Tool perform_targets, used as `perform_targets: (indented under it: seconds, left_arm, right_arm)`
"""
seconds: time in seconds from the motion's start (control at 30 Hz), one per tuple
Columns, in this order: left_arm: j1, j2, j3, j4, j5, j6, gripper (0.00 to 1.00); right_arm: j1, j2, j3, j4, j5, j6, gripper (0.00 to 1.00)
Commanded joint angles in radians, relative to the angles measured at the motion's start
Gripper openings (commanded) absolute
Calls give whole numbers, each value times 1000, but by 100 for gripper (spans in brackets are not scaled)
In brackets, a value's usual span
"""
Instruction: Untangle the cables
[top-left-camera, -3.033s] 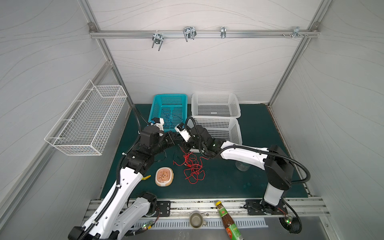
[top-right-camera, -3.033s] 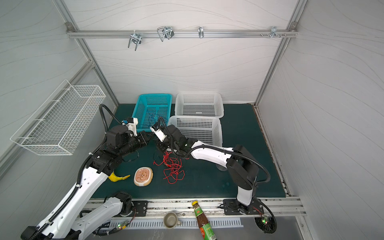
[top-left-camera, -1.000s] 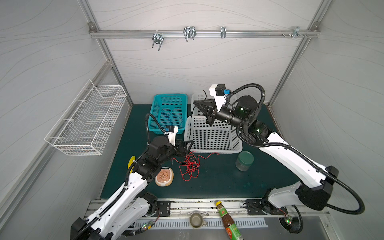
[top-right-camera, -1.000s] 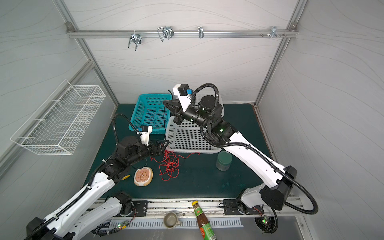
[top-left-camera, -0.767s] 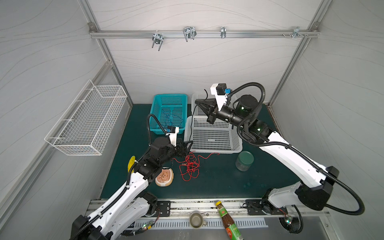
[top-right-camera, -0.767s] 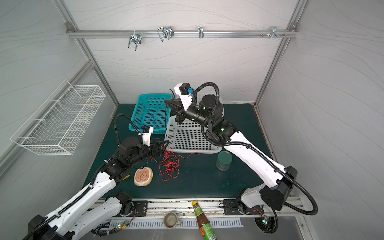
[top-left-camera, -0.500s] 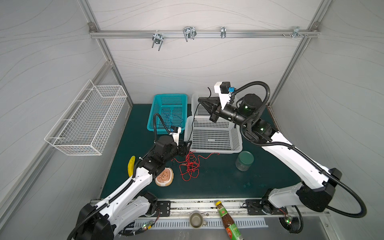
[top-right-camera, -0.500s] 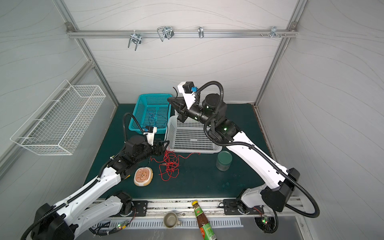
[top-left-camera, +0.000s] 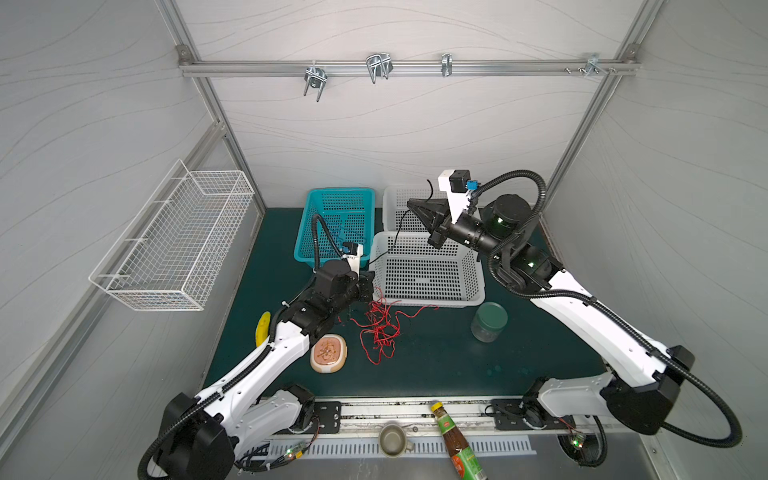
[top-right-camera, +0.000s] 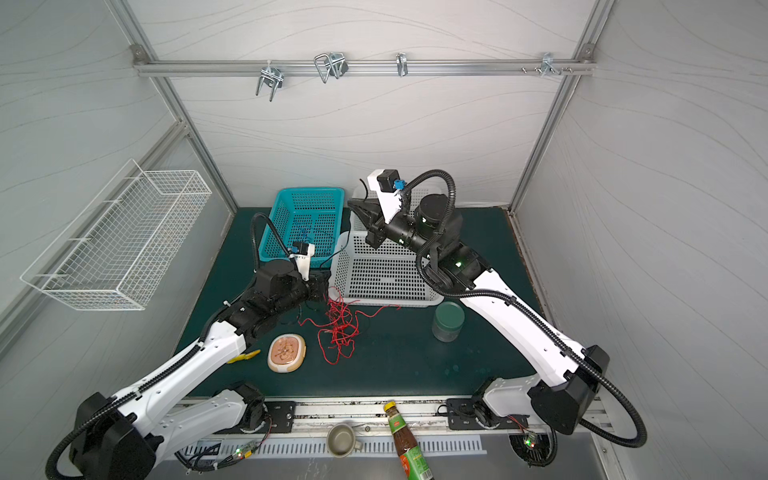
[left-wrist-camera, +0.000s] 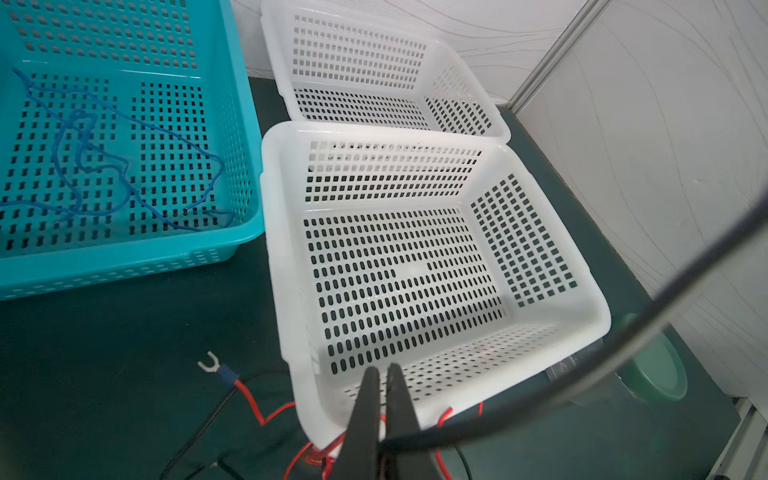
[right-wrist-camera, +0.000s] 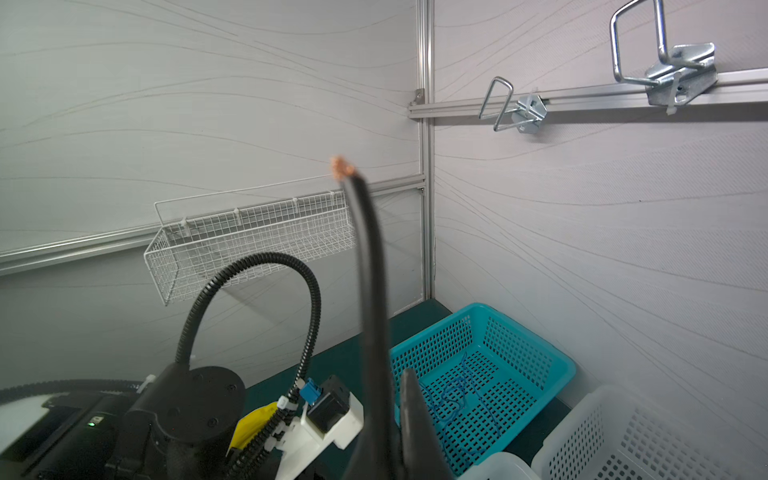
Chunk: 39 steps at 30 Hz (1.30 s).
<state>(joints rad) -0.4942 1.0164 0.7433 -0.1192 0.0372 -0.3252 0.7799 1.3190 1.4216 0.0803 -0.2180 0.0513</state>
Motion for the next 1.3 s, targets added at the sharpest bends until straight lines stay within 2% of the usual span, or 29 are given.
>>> perform_targets:
  seconds: [0.0, 0.17, 0.33, 0.67, 0.77, 1.03, 1.27]
  left_arm:
    - [-6, -51, 91, -12, -42, -10, 0]
    - [-6, -106, 147, -25, -61, 9, 0]
    - [-6, -103, 223, -38, -118, 54, 0]
    - [-5, -24, 316, -5, -109, 91, 0]
    - [-6, 3, 323, -11, -77, 68, 0]
    - [-6, 11, 283, -7, -12, -14, 0]
    - [-5, 3, 273, -22, 18, -46, 0]
  right_arm:
    - [-5, -4, -42, -5, 18, -21, 0]
    - [-5, 34, -122, 2, 10, 12, 0]
    - [-4, 81, -168, 2, -31, 36, 0]
    - [6, 153, -260, 105, -260, 63, 0]
    - [28, 177, -275, 136, -287, 64, 0]
    - [112, 281, -255, 191, -232, 68, 5]
    - [137, 359, -246, 294, -161, 110, 9]
